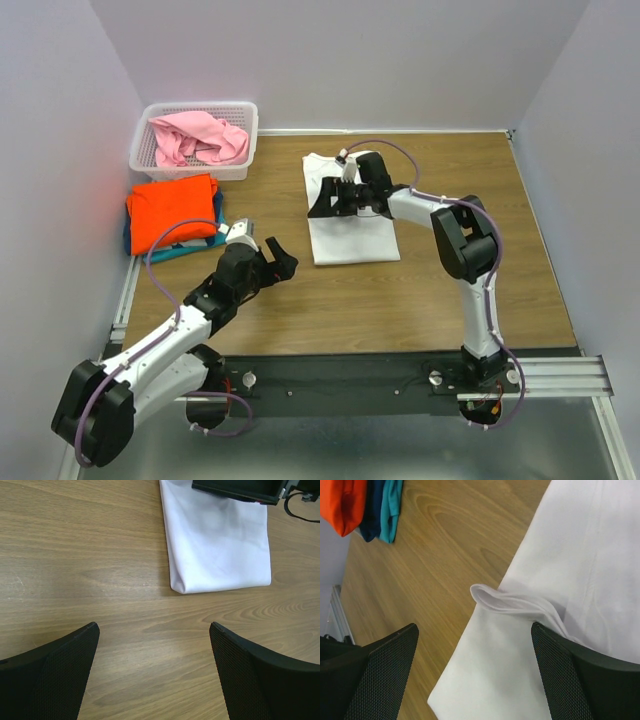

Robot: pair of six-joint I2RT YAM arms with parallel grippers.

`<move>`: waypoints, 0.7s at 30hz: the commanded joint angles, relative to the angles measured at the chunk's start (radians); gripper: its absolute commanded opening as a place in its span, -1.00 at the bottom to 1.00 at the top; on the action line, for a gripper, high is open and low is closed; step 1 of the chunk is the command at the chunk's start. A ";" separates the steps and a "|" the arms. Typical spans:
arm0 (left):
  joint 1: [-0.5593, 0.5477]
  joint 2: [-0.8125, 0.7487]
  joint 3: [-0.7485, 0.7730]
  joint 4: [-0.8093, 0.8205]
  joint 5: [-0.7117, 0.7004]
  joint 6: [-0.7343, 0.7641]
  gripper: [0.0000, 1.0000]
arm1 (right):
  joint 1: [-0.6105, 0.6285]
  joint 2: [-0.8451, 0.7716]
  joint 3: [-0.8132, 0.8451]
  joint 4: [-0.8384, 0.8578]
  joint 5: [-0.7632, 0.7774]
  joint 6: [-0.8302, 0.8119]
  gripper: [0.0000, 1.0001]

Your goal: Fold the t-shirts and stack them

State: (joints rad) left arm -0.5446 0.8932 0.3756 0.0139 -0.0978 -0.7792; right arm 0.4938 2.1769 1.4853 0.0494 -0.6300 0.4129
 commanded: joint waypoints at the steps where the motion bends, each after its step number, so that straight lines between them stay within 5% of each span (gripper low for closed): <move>1: -0.003 -0.025 -0.007 -0.012 -0.036 0.003 0.97 | -0.026 0.053 0.059 0.013 0.035 -0.017 1.00; 12: -0.003 -0.027 -0.010 -0.006 -0.025 -0.009 0.97 | -0.049 0.060 0.089 0.010 0.009 -0.016 1.00; 21: -0.005 0.056 0.017 0.132 0.066 0.021 0.97 | -0.050 -0.305 -0.120 0.009 0.219 0.018 1.00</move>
State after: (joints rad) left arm -0.5446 0.9062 0.3664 0.0654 -0.0811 -0.7803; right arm 0.4496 2.0644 1.4513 0.0505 -0.5541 0.4206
